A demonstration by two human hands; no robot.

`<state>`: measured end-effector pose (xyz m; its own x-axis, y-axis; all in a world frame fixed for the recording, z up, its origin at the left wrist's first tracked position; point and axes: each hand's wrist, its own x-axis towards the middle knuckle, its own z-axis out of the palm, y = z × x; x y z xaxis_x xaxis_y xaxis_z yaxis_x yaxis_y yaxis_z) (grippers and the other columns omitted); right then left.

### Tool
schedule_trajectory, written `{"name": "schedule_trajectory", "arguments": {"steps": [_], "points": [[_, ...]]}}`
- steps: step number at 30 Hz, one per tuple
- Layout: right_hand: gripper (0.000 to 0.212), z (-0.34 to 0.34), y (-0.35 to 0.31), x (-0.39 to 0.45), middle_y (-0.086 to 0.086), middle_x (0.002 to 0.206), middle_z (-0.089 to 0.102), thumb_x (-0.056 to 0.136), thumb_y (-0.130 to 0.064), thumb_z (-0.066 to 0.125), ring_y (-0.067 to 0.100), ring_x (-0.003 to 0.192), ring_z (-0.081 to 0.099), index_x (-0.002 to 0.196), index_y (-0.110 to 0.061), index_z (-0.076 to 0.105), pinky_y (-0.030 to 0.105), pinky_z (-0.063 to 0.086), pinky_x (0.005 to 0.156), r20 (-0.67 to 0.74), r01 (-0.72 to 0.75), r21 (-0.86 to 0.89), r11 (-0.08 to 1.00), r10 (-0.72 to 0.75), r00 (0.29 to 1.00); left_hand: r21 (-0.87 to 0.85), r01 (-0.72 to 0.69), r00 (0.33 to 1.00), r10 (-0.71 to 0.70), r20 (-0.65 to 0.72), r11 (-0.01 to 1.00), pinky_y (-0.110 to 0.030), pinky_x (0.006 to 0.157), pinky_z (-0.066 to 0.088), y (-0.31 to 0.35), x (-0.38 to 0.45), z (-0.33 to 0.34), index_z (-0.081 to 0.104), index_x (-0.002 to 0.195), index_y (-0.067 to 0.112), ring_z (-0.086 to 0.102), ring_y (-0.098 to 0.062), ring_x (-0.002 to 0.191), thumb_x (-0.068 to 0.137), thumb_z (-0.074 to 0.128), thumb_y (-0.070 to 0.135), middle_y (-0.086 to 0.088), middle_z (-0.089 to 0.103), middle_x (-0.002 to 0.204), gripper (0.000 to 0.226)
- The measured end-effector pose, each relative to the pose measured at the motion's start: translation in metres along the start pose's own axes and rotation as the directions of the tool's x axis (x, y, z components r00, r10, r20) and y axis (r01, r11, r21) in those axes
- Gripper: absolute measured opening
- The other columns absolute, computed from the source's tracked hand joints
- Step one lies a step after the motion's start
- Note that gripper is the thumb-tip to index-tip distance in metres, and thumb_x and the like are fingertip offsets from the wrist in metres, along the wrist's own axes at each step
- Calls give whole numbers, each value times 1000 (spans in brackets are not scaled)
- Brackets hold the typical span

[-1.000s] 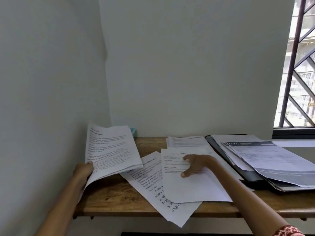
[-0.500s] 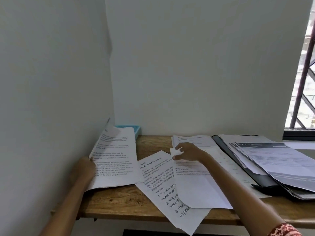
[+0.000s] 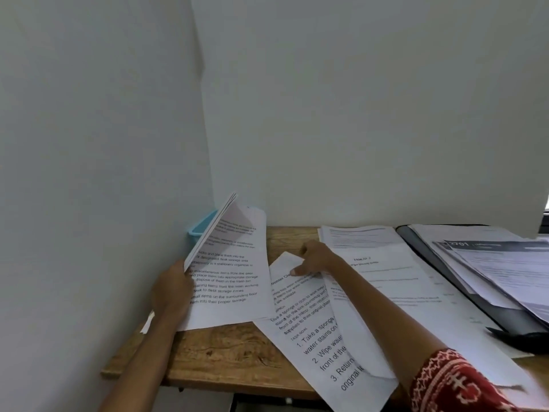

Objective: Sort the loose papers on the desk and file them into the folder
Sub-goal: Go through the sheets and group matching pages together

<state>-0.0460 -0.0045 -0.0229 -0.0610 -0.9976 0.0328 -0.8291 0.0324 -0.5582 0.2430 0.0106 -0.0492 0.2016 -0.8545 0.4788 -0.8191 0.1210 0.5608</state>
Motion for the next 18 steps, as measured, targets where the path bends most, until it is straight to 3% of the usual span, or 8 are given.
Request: {"name": "schedule_trajectory", "arguments": {"steps": [3, 7, 11, 15, 18], "points": [[37, 8, 10, 1, 13, 94, 66, 71, -14, 82, 22, 81, 64, 99, 4, 66, 37, 54, 72, -66, 70, 267, 961, -54, 996, 4, -15, 999, 15, -37, 1000, -31, 58, 36, 1, 0, -1, 62, 102, 2, 51, -27, 69, 86, 45, -3, -18, 65, 87, 24], [24, 7, 19, 0, 9, 86, 72, 73, -8, 79, 24, 78, 70, 92, 0, 66, 40, 58, 74, -180, 149, 625, 766, -44, 983, -4, -21, 995, 21, -97, 1000, -36, 61, 41, 3, 0, -3, 62, 106, 3, 58, -35, 75, 85, 48, -2, -19, 64, 84, 26], [19, 0, 17, -4, 7, 86, 71, 81, -4, 72, 18, 69, 69, 94, -10, 59, 29, 56, 61, -158, 137, 750, 647, -25, 987, -53, -3, 990, -5, -144, 999, -38, 64, 45, 5, -1, -6, 62, 107, 8, 58, -37, 74, 87, 48, 1, -19, 64, 82, 26], [24, -2, 22, -1, 11, 91, 70, 81, -7, 73, 22, 71, 68, 97, -17, 57, 34, 58, 67, -162, 85, 793, 603, 74, 984, -57, -10, 989, 2, -151, 998, -36, 62, 42, 6, -3, -8, 62, 107, 8, 57, -37, 73, 86, 47, 0, -19, 64, 81, 27], [25, -5, 23, -1, 12, 91, 70, 81, -6, 73, 21, 69, 68, 97, -18, 59, 30, 58, 61, -159, 79, 837, 541, 104, 982, -58, -8, 989, 0, -146, 998, -36, 62, 43, 6, -3, -9, 62, 105, 8, 57, -37, 73, 85, 48, -1, -19, 63, 81, 26]]}}
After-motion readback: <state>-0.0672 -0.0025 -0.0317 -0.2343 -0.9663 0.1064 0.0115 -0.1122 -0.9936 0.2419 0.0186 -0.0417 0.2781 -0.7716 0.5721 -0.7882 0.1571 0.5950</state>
